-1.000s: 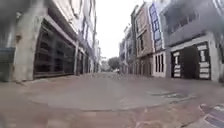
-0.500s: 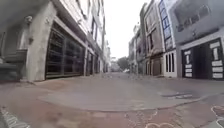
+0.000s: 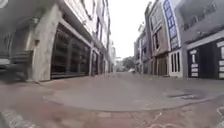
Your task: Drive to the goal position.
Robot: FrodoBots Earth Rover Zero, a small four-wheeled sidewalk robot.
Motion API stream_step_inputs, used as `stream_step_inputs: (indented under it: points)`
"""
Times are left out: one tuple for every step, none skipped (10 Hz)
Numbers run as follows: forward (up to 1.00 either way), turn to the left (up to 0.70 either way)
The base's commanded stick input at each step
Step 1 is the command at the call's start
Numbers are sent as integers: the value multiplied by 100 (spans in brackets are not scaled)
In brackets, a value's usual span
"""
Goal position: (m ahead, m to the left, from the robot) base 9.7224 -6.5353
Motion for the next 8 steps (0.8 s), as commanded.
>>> stream_step_inputs:
  points:
    - [0,85]
    - [0,85]
    - [0,85]
    - [0,85]
    - [0,85]
    - [0,85]
    - [0,85]
    - [0,85]
